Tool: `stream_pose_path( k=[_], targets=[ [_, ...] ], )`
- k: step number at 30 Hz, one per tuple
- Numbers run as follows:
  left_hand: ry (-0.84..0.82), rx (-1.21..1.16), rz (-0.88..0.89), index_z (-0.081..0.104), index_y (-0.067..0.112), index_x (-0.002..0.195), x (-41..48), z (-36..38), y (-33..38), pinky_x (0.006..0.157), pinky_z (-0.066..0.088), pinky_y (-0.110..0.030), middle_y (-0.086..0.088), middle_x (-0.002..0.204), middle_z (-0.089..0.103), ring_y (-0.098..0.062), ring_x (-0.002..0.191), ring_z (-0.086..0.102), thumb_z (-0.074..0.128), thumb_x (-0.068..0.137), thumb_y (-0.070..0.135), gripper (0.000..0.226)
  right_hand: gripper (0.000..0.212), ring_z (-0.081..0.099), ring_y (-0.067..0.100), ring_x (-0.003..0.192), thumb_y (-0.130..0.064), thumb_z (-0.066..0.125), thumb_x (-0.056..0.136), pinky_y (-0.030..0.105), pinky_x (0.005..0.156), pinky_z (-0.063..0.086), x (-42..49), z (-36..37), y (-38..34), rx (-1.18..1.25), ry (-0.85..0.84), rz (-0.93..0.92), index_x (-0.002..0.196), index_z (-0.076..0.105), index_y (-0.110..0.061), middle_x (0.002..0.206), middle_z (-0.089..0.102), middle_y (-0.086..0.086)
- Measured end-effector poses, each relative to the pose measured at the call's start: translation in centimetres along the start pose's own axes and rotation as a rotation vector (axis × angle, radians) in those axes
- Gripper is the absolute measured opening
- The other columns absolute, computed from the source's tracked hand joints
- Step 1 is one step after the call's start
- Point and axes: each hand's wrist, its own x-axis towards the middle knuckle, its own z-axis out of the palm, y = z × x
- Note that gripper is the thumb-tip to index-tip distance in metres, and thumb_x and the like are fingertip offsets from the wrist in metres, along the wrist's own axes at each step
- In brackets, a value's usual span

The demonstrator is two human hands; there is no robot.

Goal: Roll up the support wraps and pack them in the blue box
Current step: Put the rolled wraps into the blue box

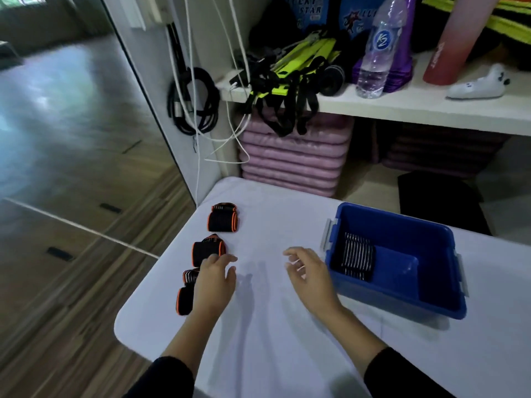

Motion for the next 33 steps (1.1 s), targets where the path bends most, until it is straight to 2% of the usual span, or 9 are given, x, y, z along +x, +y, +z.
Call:
stream_pose_path(
  k=[4, 7, 9, 14, 17, 21, 25, 28, 33],
  targets=[
    [0.068, 0.010, -0.160, 0.065, 0.011, 0.107, -0.6, -2.4, -5.7, 0.080, 0.041, -0.034, -0.013, 0.104, 0.057, -0.033, 0.103, 0.050, 0.056, 0.085, 0.008, 0.023, 0.026, 0.054, 0.008, 0.086, -0.025, 0.055, 0.091, 0.019, 0.082, 0.046, -0.5, 7.9, -0.4, -0.025, -0.289, 0.152, 0.117, 0.056, -0.029, 0.106, 0.055, -0.001],
    [0.027, -0.031, -0.203, 0.060, 0.012, 0.117, -1.0, -3.1, -9.0, 0.090, 0.039, -0.036, -0.015, 0.114, 0.051, -0.034, 0.109, 0.046, 0.059, 0.085, 0.011, 0.031, 0.046, 0.049, 0.016, 0.115, -0.031, 0.057, 0.091, 0.027, 0.099, 0.041, -0.7, 12.7, -0.7, -0.009, -0.484, 0.247, 0.134, 0.041, -0.032, 0.125, 0.049, 0.004],
    [-0.043, -0.101, -0.253, 0.053, 0.017, 0.125, -1.2, -3.2, -10.6, 0.096, 0.036, -0.037, -0.013, 0.120, 0.048, -0.032, 0.114, 0.043, 0.060, 0.085, 0.013, 0.041, 0.060, 0.042, 0.019, 0.127, -0.032, 0.060, 0.089, 0.031, 0.107, 0.035, -0.5, 14.9, -0.9, -0.015, -0.537, 0.263, 0.141, 0.032, -0.033, 0.134, 0.044, 0.005],
    [-0.281, -0.212, -0.257, 0.043, 0.026, 0.132, -1.2, -2.6, -13.9, 0.093, 0.043, -0.043, -0.008, 0.110, 0.060, -0.032, 0.106, 0.054, 0.058, 0.083, 0.023, 0.052, 0.072, 0.037, 0.017, 0.133, -0.027, 0.066, 0.083, 0.032, 0.112, 0.029, 0.1, 18.8, -1.3, -0.015, -0.489, 0.236, 0.145, 0.028, -0.029, 0.143, 0.042, 0.001],
    [-0.356, -0.195, -0.174, 0.039, 0.025, 0.136, -0.9, -1.9, -14.9, 0.100, 0.037, -0.040, 0.000, 0.121, 0.061, -0.025, 0.112, 0.052, 0.051, 0.084, 0.026, 0.053, 0.064, 0.045, 0.021, 0.126, -0.026, 0.067, 0.082, 0.035, 0.108, 0.035, 0.5, 20.3, -1.1, -0.045, -0.438, 0.216, 0.139, 0.039, -0.029, 0.137, 0.050, 0.002],
    [-0.365, -0.107, -0.097, 0.039, 0.023, 0.137, -0.4, -1.6, -15.6, 0.095, 0.025, -0.024, -0.001, 0.129, 0.054, -0.023, 0.117, 0.045, 0.041, 0.084, 0.035, 0.054, 0.043, 0.052, 0.021, 0.110, -0.023, 0.066, 0.082, 0.032, 0.098, 0.041, 0.8, 21.0, -1.4, -0.097, -0.380, 0.198, 0.123, 0.055, -0.024, 0.116, 0.059, 0.006],
    [-0.373, -0.051, -0.016, 0.036, 0.022, 0.139, -0.2, -1.7, -15.8, 0.094, 0.034, -0.029, -0.001, 0.133, 0.047, -0.023, 0.114, 0.041, 0.044, 0.093, 0.031, 0.048, 0.039, 0.048, 0.014, 0.109, -0.024, 0.065, 0.083, 0.026, 0.095, 0.041, 0.6, 21.0, -0.9, -0.065, -0.375, 0.261, 0.120, 0.053, -0.028, 0.114, 0.053, 0.000],
    [-0.373, 0.015, 0.102, 0.034, 0.022, 0.139, 0.1, -1.8, -15.2, 0.093, 0.038, -0.030, 0.000, 0.132, 0.048, -0.021, 0.112, 0.042, 0.038, 0.089, 0.040, 0.053, 0.037, 0.050, 0.010, 0.107, -0.022, 0.065, 0.082, 0.027, 0.094, 0.043, 0.3, 20.1, -0.8, -0.003, -0.351, 0.303, 0.114, 0.052, -0.034, 0.111, 0.050, -0.007],
    [-0.346, -0.014, 0.285, 0.031, 0.021, 0.141, 1.1, -1.9, -11.7, 0.096, 0.037, -0.025, 0.004, 0.136, 0.047, -0.017, 0.118, 0.042, 0.046, 0.094, 0.033, 0.051, 0.035, 0.052, 0.010, 0.107, -0.017, 0.069, 0.079, 0.024, 0.092, 0.043, -0.4, 14.7, -0.7, 0.040, -0.198, 0.306, 0.107, 0.054, -0.032, 0.109, 0.053, -0.004]
  ],
)
